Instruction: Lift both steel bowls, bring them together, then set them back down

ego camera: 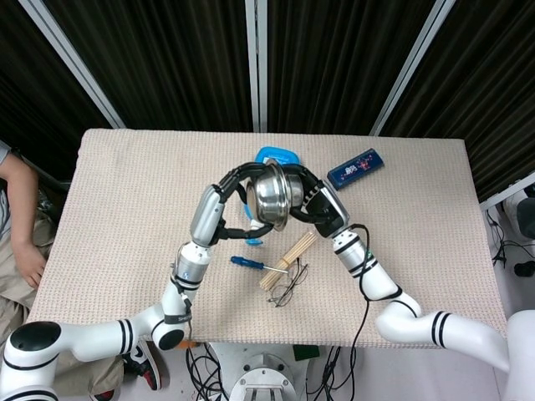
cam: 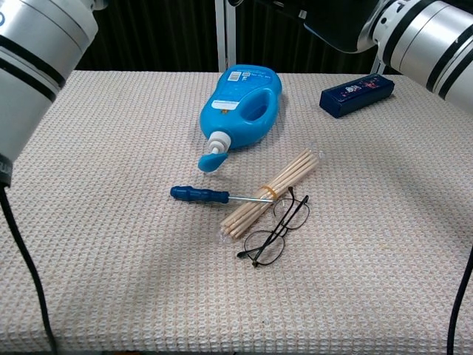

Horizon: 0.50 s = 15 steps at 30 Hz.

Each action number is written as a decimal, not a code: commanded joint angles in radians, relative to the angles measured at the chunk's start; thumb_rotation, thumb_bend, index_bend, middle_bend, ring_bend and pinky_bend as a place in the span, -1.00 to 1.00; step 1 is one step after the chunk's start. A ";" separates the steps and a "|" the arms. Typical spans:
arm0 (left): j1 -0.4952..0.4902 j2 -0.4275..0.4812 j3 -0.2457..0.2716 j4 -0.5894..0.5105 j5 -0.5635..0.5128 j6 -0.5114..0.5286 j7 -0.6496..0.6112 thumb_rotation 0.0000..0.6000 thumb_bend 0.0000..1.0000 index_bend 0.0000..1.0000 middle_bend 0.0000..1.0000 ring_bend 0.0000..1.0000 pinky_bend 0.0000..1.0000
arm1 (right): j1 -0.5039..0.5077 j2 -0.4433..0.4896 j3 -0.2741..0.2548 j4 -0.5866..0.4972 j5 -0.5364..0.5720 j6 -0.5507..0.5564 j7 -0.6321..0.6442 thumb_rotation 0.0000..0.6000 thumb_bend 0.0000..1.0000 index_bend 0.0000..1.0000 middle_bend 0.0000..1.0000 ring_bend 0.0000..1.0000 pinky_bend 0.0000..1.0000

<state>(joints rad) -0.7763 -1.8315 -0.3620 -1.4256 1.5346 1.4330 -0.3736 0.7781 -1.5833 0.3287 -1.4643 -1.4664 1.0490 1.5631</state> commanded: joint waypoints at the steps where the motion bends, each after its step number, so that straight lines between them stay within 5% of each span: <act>1: 0.004 0.000 -0.001 0.006 0.002 0.014 0.014 1.00 -0.65 0.23 0.26 -0.10 0.19 | -0.004 -0.005 0.000 -0.009 0.013 0.002 -0.018 1.00 -0.65 0.38 0.07 -0.25 -0.59; 9: 0.129 0.144 0.015 -0.038 -0.016 0.106 -0.040 1.00 -0.64 0.27 0.31 -0.05 0.24 | -0.145 0.115 -0.035 0.017 0.065 0.095 -0.092 1.00 -0.64 0.38 0.07 -0.25 -0.59; 15: 0.185 0.368 0.141 -0.007 -0.101 -0.125 0.126 1.00 -0.64 0.32 0.36 -0.01 0.27 | -0.277 0.263 -0.131 0.025 0.093 0.178 -0.597 1.00 -0.52 0.39 0.07 -0.25 -0.59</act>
<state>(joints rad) -0.6255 -1.5851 -0.3009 -1.4445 1.4833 1.4545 -0.3616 0.6037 -1.4375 0.2723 -1.4437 -1.3957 1.1618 1.2833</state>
